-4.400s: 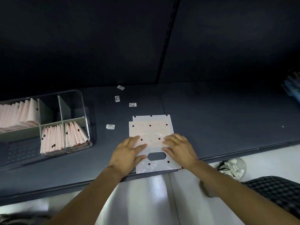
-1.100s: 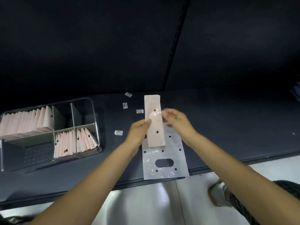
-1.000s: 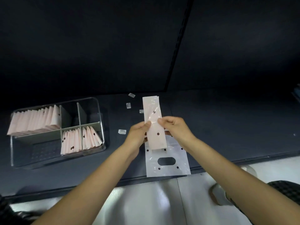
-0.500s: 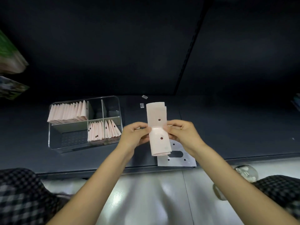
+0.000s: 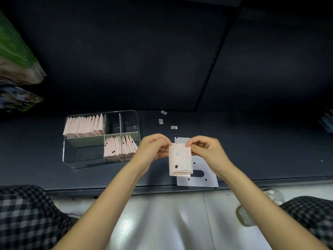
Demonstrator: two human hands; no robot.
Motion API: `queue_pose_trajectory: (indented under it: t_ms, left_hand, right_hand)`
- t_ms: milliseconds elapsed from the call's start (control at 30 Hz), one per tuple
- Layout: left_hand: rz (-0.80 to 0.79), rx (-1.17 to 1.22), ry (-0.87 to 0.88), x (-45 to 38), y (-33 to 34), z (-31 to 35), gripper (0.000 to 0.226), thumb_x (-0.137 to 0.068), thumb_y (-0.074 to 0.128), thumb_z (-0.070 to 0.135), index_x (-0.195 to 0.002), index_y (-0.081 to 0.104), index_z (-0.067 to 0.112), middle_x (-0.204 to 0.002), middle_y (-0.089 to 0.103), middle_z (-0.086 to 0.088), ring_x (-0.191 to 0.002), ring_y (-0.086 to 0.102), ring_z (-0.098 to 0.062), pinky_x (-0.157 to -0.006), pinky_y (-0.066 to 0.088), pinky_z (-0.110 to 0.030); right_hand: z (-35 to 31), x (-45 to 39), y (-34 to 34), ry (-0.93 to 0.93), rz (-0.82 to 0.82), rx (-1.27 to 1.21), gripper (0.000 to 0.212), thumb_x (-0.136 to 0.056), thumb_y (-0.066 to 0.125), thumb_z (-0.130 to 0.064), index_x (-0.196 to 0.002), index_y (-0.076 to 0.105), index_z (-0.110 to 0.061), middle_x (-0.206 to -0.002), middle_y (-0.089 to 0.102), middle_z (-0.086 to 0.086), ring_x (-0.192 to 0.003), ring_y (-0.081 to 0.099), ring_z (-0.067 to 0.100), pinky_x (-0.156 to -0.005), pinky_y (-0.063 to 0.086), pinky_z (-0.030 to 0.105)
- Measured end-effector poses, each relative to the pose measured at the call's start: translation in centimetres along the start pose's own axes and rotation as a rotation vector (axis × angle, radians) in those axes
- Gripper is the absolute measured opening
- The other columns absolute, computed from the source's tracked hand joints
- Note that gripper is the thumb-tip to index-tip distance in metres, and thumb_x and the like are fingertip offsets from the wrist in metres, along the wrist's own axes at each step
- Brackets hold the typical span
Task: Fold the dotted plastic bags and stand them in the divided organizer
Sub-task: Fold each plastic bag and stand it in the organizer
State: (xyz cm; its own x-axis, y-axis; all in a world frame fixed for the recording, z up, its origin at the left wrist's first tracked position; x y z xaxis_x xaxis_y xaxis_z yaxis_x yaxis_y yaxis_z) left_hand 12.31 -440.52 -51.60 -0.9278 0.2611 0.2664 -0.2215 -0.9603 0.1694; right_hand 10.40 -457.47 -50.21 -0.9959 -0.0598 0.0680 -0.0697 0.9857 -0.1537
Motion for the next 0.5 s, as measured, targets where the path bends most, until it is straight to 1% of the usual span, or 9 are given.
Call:
queue_pose_trajectory:
  t_ms: [100, 167, 200, 267, 300, 333, 400, 433, 500]
  left_hand:
    - [0.064, -0.053, 0.015, -0.1, 0.0, -0.4, 0.014, -0.084, 0.065, 0.005, -0.071, 0.062, 0.01, -0.062, 0.066, -0.001, -0.063, 0.063, -0.014, -0.061, 0.052, -0.023]
    - [0.114, -0.079, 0.037, -0.2, -0.2, -0.7, 0.019, -0.08, 0.069, 0.002, -0.074, 0.054, 0.012, -0.057, 0.066, 0.0, -0.06, 0.063, -0.015, -0.062, 0.051, -0.027]
    - [0.128, -0.105, 0.054, -0.2, -0.3, -0.8, 0.023, -0.08, 0.069, 0.002, -0.075, 0.051, 0.014, -0.059, 0.067, -0.001, -0.062, 0.065, -0.016, -0.064, 0.051, -0.03]
    - [0.134, -0.212, 0.108, -0.2, -0.3, -0.5, 0.027, -0.081, 0.068, 0.003, -0.078, 0.046, 0.017, -0.067, 0.071, -0.005, -0.07, 0.068, -0.021, -0.071, 0.053, -0.036]
    - [0.127, -0.276, 0.144, -0.1, -0.3, -0.3, 0.028, -0.081, 0.068, 0.004, -0.078, 0.044, 0.018, -0.07, 0.072, -0.006, -0.071, 0.066, -0.022, -0.073, 0.051, -0.037]
    - [0.115, -0.335, 0.18, 0.0, -0.1, -0.1, 0.028, -0.082, 0.069, 0.006, -0.078, 0.044, 0.019, -0.07, 0.071, -0.006, -0.069, 0.063, -0.02, -0.073, 0.051, -0.035]
    - [0.09, -0.421, 0.246, 0.2, 0.4, 0.4, 0.029, -0.082, 0.069, 0.009, -0.078, 0.044, 0.021, -0.07, 0.07, -0.006, -0.065, 0.056, -0.015, -0.071, 0.05, -0.03]
    - [0.085, -0.446, 0.276, 0.3, 0.6, 0.6, 0.029, -0.082, 0.069, 0.009, -0.078, 0.044, 0.022, -0.069, 0.07, -0.005, -0.064, 0.056, -0.012, -0.069, 0.05, -0.026]
    - [0.099, -0.459, 0.313, 0.4, 0.9, 0.8, 0.026, -0.082, 0.07, 0.01, -0.081, 0.047, 0.022, -0.067, 0.069, -0.001, -0.061, 0.056, -0.005, -0.064, 0.048, -0.018]
  right_hand:
    - [-0.1, 0.0, 0.0, -0.018, 0.0, 0.031, 0.041, -0.083, 0.056, 0.009, -0.067, 0.072, -0.025, -0.076, 0.069, -0.007, -0.075, 0.065, 0.008, -0.066, 0.053, 0.018]
    - [0.0, -0.1, -0.1, -0.006, -0.007, 0.076, 0.043, -0.084, 0.054, 0.009, -0.067, 0.072, -0.026, -0.077, 0.069, -0.008, -0.076, 0.065, 0.008, -0.069, 0.055, 0.02]
    - [0.1, -0.1, -0.2, 0.003, -0.01, 0.105, 0.044, -0.085, 0.052, 0.007, -0.068, 0.073, -0.027, -0.079, 0.07, -0.008, -0.079, 0.065, 0.009, -0.072, 0.056, 0.022]
    - [0.2, -0.3, -0.4, 0.029, -0.009, 0.115, 0.04, -0.089, 0.047, 0.001, -0.078, 0.074, -0.026, -0.088, 0.072, -0.008, -0.087, 0.066, 0.01, -0.078, 0.056, 0.023]
    - [0.2, -0.3, -0.3, 0.039, -0.014, 0.102, 0.035, -0.091, 0.048, -0.003, -0.085, 0.074, -0.026, -0.092, 0.073, -0.008, -0.089, 0.066, 0.009, -0.079, 0.055, 0.022]
    - [0.2, -0.3, -0.1, 0.042, -0.028, 0.102, 0.028, -0.092, 0.052, -0.009, -0.089, 0.073, -0.026, -0.093, 0.073, -0.009, -0.09, 0.067, 0.007, -0.081, 0.054, 0.02]
    - [0.1, -0.3, 0.6, 0.024, -0.064, 0.196, 0.017, -0.089, 0.062, -0.016, -0.086, 0.073, -0.029, -0.089, 0.074, -0.011, -0.088, 0.066, 0.002, -0.08, 0.052, 0.015]
    - [0.1, -0.3, 0.9, 0.014, -0.074, 0.254, 0.015, -0.086, 0.065, -0.016, -0.083, 0.074, -0.028, -0.085, 0.073, -0.012, -0.083, 0.066, 0.0, -0.077, 0.05, 0.013]
    - [0.2, -0.4, 1.1, 0.004, -0.051, 0.309, 0.014, -0.084, 0.068, -0.014, -0.077, 0.073, -0.026, -0.078, 0.072, -0.014, -0.075, 0.063, -0.002, -0.072, 0.048, 0.013]
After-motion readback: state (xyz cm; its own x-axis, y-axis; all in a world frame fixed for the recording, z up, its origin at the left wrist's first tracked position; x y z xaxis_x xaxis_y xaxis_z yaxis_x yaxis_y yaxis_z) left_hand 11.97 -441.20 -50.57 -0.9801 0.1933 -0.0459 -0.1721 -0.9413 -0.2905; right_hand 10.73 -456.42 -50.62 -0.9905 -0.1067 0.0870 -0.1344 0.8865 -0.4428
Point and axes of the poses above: each hand's wrist, its own x-axis away from the middle knuckle, its own y-axis out of the palm, z = x × y, the point moved 6 cm from there along -x, towards the middle knuckle
